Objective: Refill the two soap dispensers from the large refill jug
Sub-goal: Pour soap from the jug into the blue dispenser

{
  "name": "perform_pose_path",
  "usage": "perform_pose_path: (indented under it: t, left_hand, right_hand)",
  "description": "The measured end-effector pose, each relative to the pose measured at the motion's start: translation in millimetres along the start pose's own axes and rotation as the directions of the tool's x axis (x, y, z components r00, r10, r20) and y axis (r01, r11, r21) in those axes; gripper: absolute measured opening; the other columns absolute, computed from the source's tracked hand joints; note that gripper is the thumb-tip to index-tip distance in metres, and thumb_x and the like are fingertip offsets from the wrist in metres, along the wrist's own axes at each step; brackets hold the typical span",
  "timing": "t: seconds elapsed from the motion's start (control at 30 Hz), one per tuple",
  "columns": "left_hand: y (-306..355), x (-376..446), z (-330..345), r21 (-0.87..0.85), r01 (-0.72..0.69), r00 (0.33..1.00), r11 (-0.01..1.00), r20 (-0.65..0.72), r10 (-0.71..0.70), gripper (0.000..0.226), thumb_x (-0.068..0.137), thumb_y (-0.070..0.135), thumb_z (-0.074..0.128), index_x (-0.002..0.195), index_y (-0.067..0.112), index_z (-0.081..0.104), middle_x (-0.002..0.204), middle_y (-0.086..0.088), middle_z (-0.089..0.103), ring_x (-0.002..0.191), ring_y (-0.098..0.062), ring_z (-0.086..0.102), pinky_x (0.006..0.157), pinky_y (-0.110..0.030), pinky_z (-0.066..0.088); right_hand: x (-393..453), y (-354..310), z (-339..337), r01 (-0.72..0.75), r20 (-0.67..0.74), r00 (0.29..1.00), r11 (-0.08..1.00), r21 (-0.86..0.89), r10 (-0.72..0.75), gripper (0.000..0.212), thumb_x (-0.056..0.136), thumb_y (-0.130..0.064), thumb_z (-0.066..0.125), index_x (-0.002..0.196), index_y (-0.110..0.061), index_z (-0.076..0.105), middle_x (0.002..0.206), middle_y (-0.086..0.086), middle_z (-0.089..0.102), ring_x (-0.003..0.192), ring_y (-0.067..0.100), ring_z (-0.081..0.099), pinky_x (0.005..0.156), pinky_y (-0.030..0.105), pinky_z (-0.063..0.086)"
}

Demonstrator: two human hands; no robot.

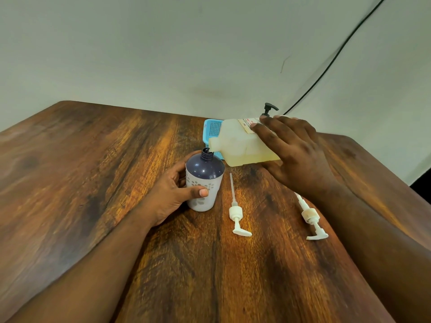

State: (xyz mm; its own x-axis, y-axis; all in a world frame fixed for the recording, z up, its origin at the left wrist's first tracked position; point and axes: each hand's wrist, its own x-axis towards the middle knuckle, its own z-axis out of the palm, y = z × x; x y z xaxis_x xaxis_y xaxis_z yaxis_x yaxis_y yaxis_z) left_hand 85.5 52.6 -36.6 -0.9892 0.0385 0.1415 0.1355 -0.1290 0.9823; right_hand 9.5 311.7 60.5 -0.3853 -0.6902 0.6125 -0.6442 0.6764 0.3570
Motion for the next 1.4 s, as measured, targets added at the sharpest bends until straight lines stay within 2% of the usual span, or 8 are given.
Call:
perform_pose_path:
  t: [0.23,0.47,0.67,0.87,1.03,1.13,1.3,1.4]
  left_hand:
    - [-1.3,0.5,-2.2,-0.01,-0.001,1.0,1.0,0.004,0.001,0.093,0.054,0.017,0.087,0.139,0.029,0.05,0.13,0.004,0.067,0.118,-0.01,0.063,0.089,-0.022,0.054]
    - [-2.0,0.9,-2.5,0.004,0.003,1.0,1.0,-0.005,-0.003,0.092,0.063,0.003,0.081,0.144,0.027,0.046,0.131,0.003,0.065,0.12,-0.012,0.062,0.09,-0.023,0.055]
    - [-1.9,0.6,-2.8,0.017,0.0,1.0,1.0,0.004,0.0,0.096,0.056,0.016,0.088,0.143,0.028,0.048,0.132,0.004,0.065,0.119,-0.01,0.062,0.09,-0.023,0.054]
    - [0.0,0.1,0.8,0.003,-0.012,1.0,1.0,-0.006,0.012,0.086,0.064,0.002,0.078,0.141,0.026,0.048,0.127,0.005,0.068,0.115,-0.008,0.064,0.086,-0.021,0.055]
    - [-2.9,1.9,-1.9,0.009,-0.002,1.0,1.0,0.002,0.002,0.096,0.06,0.004,0.088,0.143,0.027,0.047,0.131,0.004,0.065,0.12,-0.01,0.062,0.09,-0.023,0.055]
    - [-3.9,1.9,-3.5,-0.003,-0.005,1.0,1.0,0.008,0.005,0.098,0.056,0.016,0.088,0.144,0.027,0.047,0.132,0.004,0.065,0.119,-0.01,0.062,0.09,-0.023,0.055]
    - [-4.3,2.5,-2.4,-0.014,-0.012,1.0,1.0,0.018,0.012,0.096,0.06,0.005,0.089,0.144,0.023,0.046,0.13,0.002,0.066,0.119,-0.013,0.063,0.089,-0.024,0.055]
    - [-5.0,2.8,-4.0,-0.015,-0.013,1.0,1.0,0.027,0.014,0.097,0.056,0.016,0.09,0.143,0.026,0.048,0.133,0.0,0.065,0.121,-0.014,0.062,0.092,-0.025,0.054]
  right_hand:
    - [0.0,-1.2,0.2,-0.007,-0.007,1.0,1.0,0.0,0.007,0.077,0.079,-0.037,0.075,0.143,-0.017,0.039,0.144,0.014,0.047,0.13,0.038,0.044,0.106,0.052,0.032]
    - [0.4,-1.0,-1.5,0.001,-0.004,1.0,1.0,-0.004,-0.001,0.076,0.08,-0.037,0.074,0.144,-0.016,0.038,0.144,0.014,0.047,0.13,0.037,0.043,0.106,0.052,0.032]
    - [0.4,-1.2,-1.9,-0.002,-0.011,1.0,1.0,-0.001,0.002,0.078,0.077,-0.035,0.077,0.143,-0.016,0.039,0.143,0.015,0.048,0.129,0.039,0.044,0.105,0.052,0.032]
    - [-0.1,0.6,-0.5,0.005,-0.008,1.0,1.0,-0.01,-0.005,0.079,0.077,-0.036,0.076,0.143,-0.016,0.038,0.144,0.015,0.048,0.13,0.038,0.044,0.105,0.052,0.033]
    - [0.2,0.7,-0.3,0.008,-0.01,1.0,1.0,-0.009,-0.008,0.078,0.078,-0.035,0.076,0.143,-0.016,0.037,0.144,0.015,0.048,0.13,0.039,0.044,0.106,0.054,0.032]
    - [0.5,1.0,-0.5,0.014,-0.011,1.0,1.0,-0.008,-0.014,0.078,0.078,-0.035,0.076,0.143,-0.016,0.036,0.144,0.015,0.048,0.13,0.039,0.044,0.106,0.054,0.033]
    - [0.2,1.0,0.1,0.013,-0.011,1.0,1.0,-0.004,-0.013,0.078,0.079,-0.036,0.075,0.144,-0.017,0.036,0.144,0.015,0.048,0.131,0.038,0.044,0.106,0.053,0.033]
    - [0.8,1.7,-0.5,0.017,-0.012,1.0,1.0,-0.009,-0.017,0.077,0.08,-0.037,0.075,0.144,-0.017,0.037,0.144,0.014,0.047,0.131,0.038,0.044,0.105,0.052,0.033]
